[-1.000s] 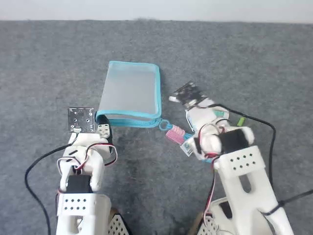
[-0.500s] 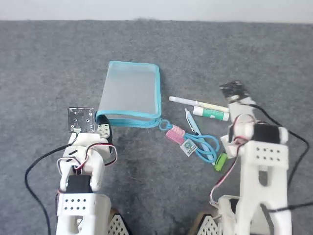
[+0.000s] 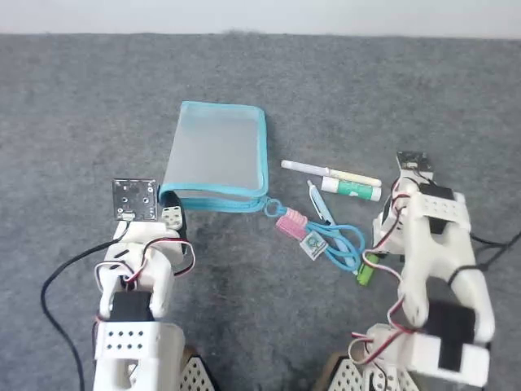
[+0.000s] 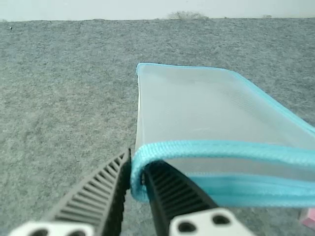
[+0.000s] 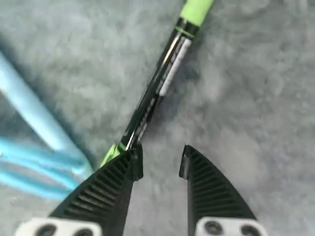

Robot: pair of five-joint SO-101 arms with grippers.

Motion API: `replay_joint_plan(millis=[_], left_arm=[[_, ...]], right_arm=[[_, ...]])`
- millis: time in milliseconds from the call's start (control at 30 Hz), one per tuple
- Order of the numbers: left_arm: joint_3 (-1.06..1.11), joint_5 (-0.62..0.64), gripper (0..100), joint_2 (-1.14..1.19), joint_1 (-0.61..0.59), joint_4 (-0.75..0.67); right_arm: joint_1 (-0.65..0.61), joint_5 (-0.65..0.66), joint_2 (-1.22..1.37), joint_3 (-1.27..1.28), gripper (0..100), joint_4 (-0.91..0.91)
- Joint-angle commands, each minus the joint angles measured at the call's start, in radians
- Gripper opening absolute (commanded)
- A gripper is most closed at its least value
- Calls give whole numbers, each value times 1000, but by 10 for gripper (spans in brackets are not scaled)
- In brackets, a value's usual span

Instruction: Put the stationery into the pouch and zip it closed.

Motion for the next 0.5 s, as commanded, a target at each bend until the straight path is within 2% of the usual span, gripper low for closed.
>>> replay_joint_plan(millis=[0,300,467], left_arm=[[-68,18,12,15,-3,-3],[-67,20,12,18,-2,-29],[-67,21,12,17,-2,-26]], right_arm=[[-61,-64,2,-63,132,-35],[-154,-175,-140,-55,132,21],[-229,-193,-110,-52,132,-2]])
